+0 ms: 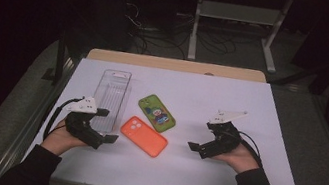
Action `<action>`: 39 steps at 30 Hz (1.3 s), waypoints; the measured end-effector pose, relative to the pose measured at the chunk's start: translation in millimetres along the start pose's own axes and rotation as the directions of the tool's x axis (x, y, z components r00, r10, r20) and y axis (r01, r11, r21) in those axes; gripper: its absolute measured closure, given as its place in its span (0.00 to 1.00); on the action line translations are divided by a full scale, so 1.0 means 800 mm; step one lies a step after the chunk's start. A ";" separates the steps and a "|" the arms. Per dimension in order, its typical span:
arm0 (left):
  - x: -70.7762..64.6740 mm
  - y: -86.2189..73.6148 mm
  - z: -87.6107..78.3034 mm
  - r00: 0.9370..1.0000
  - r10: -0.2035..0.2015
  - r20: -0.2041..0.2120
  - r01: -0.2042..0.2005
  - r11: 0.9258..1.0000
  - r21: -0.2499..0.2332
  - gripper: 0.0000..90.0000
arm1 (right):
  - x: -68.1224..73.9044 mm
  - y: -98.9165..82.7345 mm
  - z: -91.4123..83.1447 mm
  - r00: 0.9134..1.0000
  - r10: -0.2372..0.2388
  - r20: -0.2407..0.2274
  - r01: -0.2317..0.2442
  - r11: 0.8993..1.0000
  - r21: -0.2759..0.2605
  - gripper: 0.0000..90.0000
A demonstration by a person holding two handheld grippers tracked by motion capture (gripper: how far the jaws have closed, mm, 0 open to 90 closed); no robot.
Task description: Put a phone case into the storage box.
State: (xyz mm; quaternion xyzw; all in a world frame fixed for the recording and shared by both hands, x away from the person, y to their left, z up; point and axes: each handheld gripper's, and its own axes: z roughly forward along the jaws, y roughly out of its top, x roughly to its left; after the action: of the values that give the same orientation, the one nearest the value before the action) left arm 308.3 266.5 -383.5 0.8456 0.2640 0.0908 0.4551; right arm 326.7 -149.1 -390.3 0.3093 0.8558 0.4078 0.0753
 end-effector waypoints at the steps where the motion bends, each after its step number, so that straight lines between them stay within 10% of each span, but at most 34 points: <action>1: 0.000 0.000 0.000 1.000 0.000 0.000 0.000 1.000 -0.003 0.00 | 0.001 0.002 0.002 1.000 0.002 0.002 -0.002 1.000 -0.001 0.00; 39: -0.002 0.002 -0.001 1.000 -0.006 0.006 0.006 1.000 -0.008 0.00 | 0.036 0.078 0.071 0.999 -0.030 -0.030 0.032 0.998 0.053 0.00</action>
State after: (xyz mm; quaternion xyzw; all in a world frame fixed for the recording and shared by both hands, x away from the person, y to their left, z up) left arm 307.3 265.8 -381.9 0.8431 0.2649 0.0881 0.4596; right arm 354.8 -65.8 -377.6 0.2919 0.8721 0.3880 0.0607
